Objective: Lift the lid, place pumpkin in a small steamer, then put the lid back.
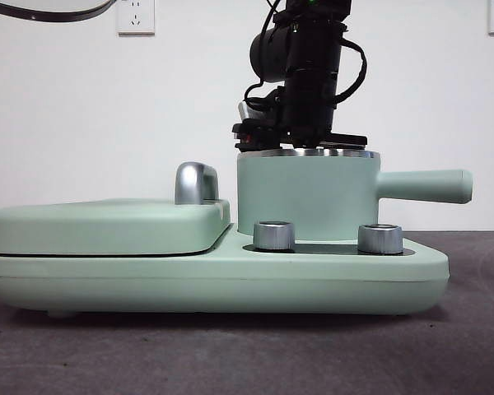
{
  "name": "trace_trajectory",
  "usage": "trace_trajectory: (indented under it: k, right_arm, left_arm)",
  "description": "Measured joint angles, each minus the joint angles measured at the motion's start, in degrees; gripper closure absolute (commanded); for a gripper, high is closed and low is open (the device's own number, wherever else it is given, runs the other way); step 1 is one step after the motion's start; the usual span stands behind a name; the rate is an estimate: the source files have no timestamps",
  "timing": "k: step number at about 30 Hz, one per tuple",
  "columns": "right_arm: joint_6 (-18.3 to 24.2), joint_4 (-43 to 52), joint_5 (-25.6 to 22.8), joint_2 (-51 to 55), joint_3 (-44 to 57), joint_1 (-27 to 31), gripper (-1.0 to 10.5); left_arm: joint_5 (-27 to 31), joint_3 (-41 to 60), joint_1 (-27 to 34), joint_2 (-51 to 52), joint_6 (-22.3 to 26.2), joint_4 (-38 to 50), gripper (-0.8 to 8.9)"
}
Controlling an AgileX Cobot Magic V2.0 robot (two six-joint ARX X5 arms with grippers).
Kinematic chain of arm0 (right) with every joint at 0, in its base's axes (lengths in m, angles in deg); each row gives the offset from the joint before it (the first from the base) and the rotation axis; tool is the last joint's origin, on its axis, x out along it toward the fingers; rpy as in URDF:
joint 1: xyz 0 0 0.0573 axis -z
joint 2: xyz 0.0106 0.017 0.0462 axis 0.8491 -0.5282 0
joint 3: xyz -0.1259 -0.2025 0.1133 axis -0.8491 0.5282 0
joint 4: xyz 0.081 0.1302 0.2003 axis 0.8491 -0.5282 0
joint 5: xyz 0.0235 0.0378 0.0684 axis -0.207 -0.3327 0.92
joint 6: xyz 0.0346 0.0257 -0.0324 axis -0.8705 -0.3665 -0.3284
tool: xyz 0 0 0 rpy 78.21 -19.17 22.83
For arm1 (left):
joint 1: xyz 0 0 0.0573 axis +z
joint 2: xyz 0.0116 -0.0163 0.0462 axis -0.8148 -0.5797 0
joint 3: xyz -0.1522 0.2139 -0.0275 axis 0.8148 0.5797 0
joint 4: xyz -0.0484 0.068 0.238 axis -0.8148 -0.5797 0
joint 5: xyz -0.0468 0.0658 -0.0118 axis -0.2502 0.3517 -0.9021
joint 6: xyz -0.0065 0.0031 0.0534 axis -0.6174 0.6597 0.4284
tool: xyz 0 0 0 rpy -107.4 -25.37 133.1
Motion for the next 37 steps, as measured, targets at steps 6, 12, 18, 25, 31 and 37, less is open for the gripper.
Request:
trace_trajectory:
  k: [6, 12, 18, 25, 31, 37]
  right_arm:
    - [0.0, 0.0, 0.0, 0.0, 0.0, 0.0, 5.3]
    - [-0.4, 0.9, 0.4, 0.0, -0.5, 0.0, 4.2]
    - [-0.8, -0.9, 1.0, 0.0, -1.9, -0.1, 4.2]
    - [-0.8, -8.8, -0.2, -0.3, -11.6, -0.2, 4.2]
    - [-0.8, -9.0, 0.0, 0.6, -17.8, -0.1, 4.2]
    - [-0.8, -9.0, -0.2, 4.9, -16.7, -1.4, 4.2]
  left_arm:
    - [0.0, 0.0, 0.0, 0.0, 0.0, 0.0, 7.59]
    - [0.0, 0.0, 0.0, 0.0, 0.0, 0.0, 7.60]
    - [0.0, 0.0, 0.0, 0.0, 0.0, 0.0, 7.59]
    - [0.0, 0.0, 0.0, 0.0, 0.0, 0.0, 7.60]
    - [0.0, 0.0, 0.0, 0.0, 0.0, 0.0, 7.60]
    - [0.0, 0.0, 0.0, -0.3, 0.0, 0.1, 7.60]
